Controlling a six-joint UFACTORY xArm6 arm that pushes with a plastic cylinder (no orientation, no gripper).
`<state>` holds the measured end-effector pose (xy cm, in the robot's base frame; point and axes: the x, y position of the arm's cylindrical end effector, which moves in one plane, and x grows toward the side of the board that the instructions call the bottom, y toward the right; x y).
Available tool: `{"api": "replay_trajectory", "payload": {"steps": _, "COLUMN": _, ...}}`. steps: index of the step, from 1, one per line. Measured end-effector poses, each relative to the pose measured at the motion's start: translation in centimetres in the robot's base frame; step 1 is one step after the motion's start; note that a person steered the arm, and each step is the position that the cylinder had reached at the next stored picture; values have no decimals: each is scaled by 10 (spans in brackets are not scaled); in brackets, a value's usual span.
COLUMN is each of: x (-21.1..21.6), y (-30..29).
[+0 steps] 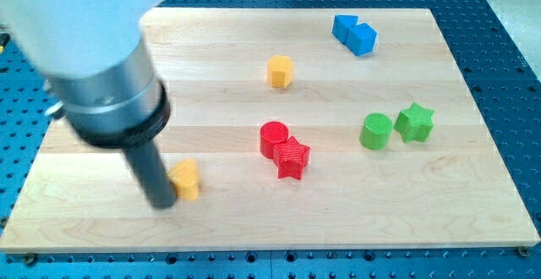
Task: Slide the yellow heart to the bottom left of the yellow hexagon
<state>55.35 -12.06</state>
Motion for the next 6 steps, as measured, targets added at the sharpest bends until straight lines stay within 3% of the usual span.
{"api": "replay_trajectory", "payload": {"steps": 1, "x": -24, "y": 15}}
{"api": "replay_trajectory", "payload": {"steps": 3, "x": -5, "y": 66}}
{"api": "replay_trajectory", "payload": {"steps": 5, "x": -114, "y": 107}}
{"api": "replay_trajectory", "payload": {"steps": 6, "x": -90, "y": 95}}
